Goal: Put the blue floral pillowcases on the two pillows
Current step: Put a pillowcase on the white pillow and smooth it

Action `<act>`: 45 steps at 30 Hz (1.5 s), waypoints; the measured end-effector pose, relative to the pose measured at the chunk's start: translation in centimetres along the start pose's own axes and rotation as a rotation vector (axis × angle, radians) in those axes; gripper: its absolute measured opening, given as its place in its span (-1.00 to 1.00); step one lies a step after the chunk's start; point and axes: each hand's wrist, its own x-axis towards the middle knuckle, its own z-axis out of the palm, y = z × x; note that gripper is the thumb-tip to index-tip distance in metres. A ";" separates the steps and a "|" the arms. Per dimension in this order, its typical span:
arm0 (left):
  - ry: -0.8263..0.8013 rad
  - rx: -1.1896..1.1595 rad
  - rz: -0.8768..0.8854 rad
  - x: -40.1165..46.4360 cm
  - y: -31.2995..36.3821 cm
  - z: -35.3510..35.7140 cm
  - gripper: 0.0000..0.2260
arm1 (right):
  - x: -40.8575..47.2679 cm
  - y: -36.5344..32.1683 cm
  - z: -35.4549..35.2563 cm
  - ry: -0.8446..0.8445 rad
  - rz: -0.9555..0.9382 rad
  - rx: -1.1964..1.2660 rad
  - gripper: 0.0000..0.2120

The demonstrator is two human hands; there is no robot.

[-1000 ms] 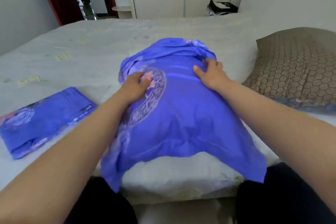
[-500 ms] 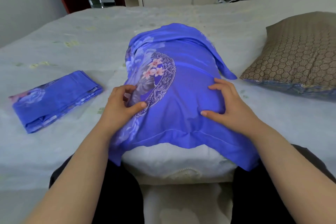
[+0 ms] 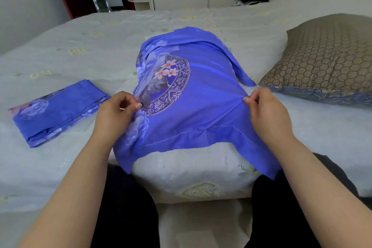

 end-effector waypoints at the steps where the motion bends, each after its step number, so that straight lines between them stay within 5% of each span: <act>1: 0.003 0.025 0.006 0.2 0.2 -0.1 -0.84 | 0.4 -0.2 -0.1 -0.013 0.005 -0.019 -0.81; 7: -0.036 0.268 0.082 -0.2 0.7 -0.4 -0.90 | 1.1 0.4 -0.3 -0.152 -0.021 0.055 -0.87; 13: 0.102 0.534 0.472 -1.6 -1.0 -0.9 -0.77 | -0.4 1.7 0.4 -0.070 -0.104 0.118 -0.92; 24: 0.084 0.603 0.352 -3.3 -1.2 0.1 -0.85 | -1.4 1.1 1.1 0.032 -0.096 0.176 -0.97; 29: 0.105 0.374 0.299 -3.4 -0.8 -0.4 -0.90 | -1.5 1.2 1.0 0.043 -0.081 0.188 -0.96; 36: 0.106 0.013 -0.022 -0.8 2.2 -1.0 -0.89 | 0.8 0.2 0.7 0.035 0.082 0.370 -0.92; 42: -0.062 -0.212 -0.070 2.5 4.5 0.1 -0.92 | 5.7 -0.7 -0.4 -0.080 0.042 0.514 -0.79; 45: -0.206 -0.260 -0.084 3.6 3.9 0.2 -0.85 | 7.2 0.7 0.2 -0.275 0.113 0.524 -0.76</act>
